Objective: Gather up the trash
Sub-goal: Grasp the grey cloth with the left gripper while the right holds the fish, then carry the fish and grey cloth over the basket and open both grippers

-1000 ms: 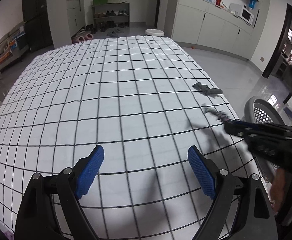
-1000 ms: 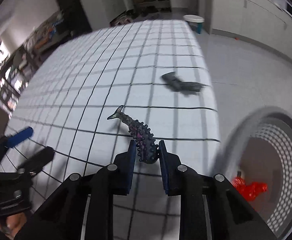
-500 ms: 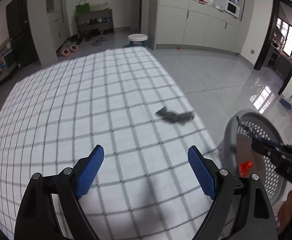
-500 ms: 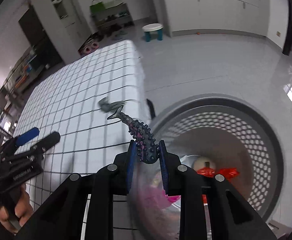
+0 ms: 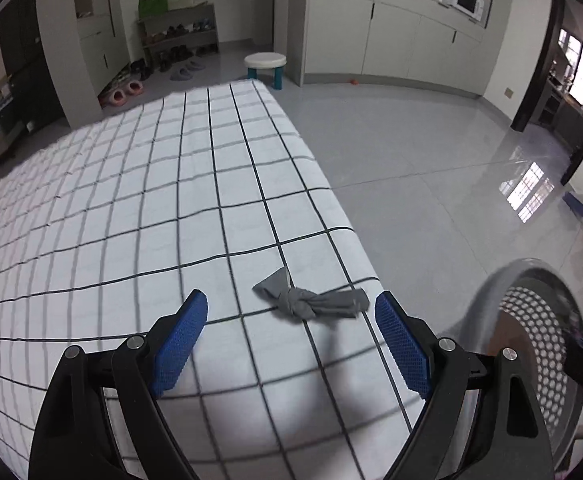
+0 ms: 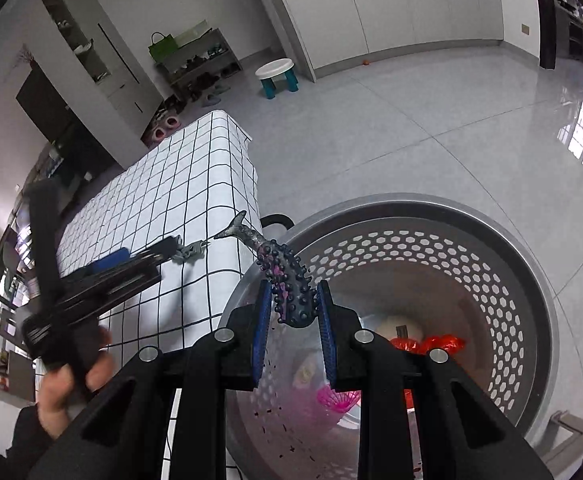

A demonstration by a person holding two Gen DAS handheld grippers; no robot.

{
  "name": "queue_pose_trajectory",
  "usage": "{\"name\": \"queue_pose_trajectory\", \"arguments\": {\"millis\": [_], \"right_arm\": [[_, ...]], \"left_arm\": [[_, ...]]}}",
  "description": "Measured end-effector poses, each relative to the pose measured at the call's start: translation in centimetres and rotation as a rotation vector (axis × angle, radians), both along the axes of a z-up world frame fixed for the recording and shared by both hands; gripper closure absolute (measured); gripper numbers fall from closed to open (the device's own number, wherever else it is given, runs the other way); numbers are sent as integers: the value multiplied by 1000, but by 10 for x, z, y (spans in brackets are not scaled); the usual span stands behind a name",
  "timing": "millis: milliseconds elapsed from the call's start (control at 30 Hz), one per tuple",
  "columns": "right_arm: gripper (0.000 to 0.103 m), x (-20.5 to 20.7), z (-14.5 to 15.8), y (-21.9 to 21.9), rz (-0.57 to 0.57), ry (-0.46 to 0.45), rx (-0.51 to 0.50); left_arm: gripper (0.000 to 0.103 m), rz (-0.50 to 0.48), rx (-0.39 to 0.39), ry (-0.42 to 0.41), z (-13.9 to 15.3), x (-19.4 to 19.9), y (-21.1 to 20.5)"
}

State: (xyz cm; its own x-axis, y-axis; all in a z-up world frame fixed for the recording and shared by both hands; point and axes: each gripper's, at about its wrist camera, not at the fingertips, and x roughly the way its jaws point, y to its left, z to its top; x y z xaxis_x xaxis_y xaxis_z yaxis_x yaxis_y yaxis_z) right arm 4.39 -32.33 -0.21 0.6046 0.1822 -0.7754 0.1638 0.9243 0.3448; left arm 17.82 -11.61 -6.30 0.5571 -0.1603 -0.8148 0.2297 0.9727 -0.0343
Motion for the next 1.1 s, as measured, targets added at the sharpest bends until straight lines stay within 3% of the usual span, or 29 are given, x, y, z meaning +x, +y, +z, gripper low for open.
{"name": "queue_pose_trajectory", "arguments": {"millis": [133,267,333,467,600,867,1100], "right_arm": [[81,-5,2,-3,2,-12,14],[81,-8,4,-7,3,-17,23],[81,-10,5,-9,2,-23,28],[81,-11,5,-9,6,-27,29],[81,-14,7,-11,0,-33,33],[81,-28,18,-20,-26,-62,24],[81,-63,29,-44,-105,-89,-7]], "left_arm": [[24,27,11,25,-15,13,-4],[58,30,17,49,-26,13,-6],[60,28,16,48,-27,11,-6],[80,11,28,31,-24,0,-9],[87,0,22,35,-18,-11,-7],[88,-32,24,-21,13,-52,-8],[88,-124,-2,-68,50,-92,-34]]}}
